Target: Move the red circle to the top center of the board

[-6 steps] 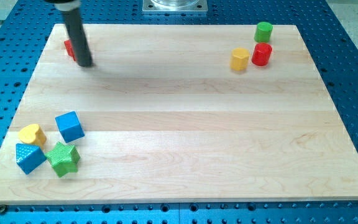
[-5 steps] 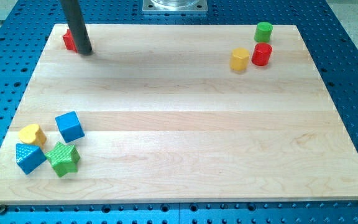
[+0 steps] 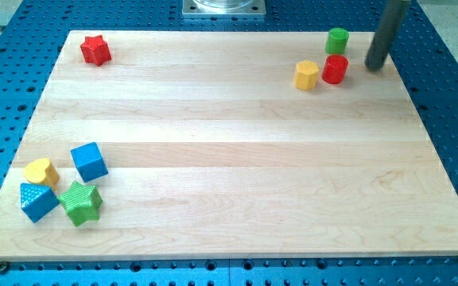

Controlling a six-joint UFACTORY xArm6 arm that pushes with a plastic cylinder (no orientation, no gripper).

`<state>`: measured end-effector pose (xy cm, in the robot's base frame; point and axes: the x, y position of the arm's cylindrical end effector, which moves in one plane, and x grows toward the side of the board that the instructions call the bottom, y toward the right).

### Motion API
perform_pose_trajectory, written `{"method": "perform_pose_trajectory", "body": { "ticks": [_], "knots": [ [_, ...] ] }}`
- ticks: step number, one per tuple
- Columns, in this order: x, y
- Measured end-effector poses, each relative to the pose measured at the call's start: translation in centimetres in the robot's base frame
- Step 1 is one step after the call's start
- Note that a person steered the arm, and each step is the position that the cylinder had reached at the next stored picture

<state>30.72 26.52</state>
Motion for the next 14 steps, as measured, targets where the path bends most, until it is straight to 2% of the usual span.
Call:
{"method": "perform_pose_trajectory", "body": {
  "ticks": [1,2,3,4,6,7,8,9,10,11,12,14],
  "knots": [
    [-2.3,-10.9],
    [-2.9,-16.6],
    [0.0,-9.7],
    [5.9,-12.2],
    [-3.7,-25.1],
    [-6.5,-33.5],
    [-6.5,-33.7],
    [-6.5,-28.6],
    [-6.4,-25.9],
    [-6.0,-26.9],
    [-2.9,-30.8],
    [0.4,-39.9]
  ]
}}
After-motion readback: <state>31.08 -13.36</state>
